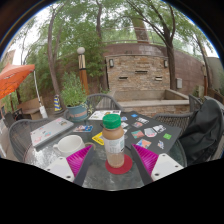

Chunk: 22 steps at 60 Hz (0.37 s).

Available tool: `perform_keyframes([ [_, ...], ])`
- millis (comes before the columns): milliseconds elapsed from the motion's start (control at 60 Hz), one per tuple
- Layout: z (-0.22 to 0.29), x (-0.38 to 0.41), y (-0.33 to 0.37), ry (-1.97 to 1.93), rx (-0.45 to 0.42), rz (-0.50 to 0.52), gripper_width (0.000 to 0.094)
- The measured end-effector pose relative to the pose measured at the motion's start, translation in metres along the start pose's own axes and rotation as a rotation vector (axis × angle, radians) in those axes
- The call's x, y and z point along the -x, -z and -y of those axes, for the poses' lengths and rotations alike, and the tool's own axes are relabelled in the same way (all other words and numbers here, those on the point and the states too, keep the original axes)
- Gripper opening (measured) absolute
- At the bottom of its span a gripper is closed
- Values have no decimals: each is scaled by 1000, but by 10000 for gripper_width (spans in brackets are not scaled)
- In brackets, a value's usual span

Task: Pour water

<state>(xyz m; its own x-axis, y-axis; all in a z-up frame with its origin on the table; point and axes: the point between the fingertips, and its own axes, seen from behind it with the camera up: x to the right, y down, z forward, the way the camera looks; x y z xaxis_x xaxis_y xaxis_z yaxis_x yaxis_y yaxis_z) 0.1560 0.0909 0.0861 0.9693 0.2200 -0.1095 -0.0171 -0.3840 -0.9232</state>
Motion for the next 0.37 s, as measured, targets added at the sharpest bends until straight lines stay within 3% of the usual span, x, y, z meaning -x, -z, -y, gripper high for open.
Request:
perform_keyframes([
  [250, 6, 62, 166, -39, 50, -131, 830],
  [367, 19, 101, 243, -77, 33, -184, 831],
])
